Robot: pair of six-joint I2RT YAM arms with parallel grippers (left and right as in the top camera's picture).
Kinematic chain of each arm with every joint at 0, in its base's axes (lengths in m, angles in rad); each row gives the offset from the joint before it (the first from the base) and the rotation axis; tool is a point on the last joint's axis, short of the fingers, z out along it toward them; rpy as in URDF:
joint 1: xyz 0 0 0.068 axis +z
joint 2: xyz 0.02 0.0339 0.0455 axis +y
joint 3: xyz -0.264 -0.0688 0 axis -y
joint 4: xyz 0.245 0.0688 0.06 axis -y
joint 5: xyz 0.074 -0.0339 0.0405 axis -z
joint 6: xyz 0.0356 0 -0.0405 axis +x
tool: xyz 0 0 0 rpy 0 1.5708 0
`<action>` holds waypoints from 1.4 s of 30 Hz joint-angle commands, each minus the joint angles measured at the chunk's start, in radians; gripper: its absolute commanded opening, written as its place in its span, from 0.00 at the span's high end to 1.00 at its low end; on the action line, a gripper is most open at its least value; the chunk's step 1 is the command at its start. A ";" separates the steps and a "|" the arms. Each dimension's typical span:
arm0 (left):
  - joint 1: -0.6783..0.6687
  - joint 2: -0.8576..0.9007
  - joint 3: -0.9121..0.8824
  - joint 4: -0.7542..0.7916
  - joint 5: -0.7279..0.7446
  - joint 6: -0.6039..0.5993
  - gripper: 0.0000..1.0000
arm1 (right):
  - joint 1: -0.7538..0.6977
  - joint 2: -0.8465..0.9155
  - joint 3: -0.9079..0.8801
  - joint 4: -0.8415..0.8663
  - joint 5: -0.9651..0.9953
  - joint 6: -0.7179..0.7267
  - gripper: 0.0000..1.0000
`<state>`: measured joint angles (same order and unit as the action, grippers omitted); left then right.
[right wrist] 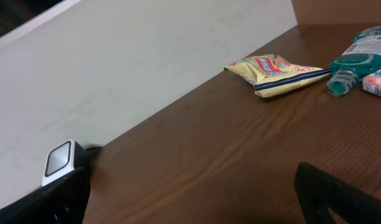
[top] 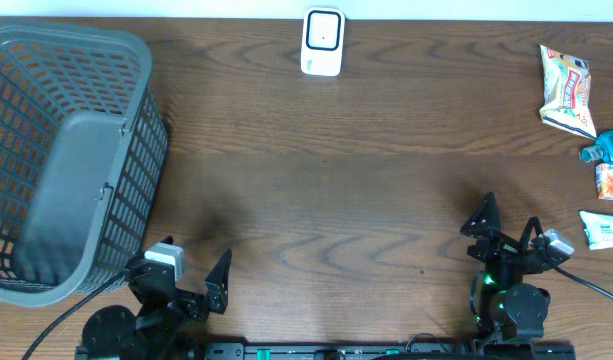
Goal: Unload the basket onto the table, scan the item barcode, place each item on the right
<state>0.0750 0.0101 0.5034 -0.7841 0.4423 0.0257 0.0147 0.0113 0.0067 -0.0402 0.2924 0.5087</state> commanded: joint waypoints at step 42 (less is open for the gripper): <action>-0.125 -0.008 -0.499 0.718 -0.365 0.006 0.02 | -0.008 -0.006 -0.001 -0.004 0.012 0.010 0.01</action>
<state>-0.0471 0.0105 0.0212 -0.0307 0.0814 0.0261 0.0147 0.0109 0.0067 -0.0402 0.2955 0.5087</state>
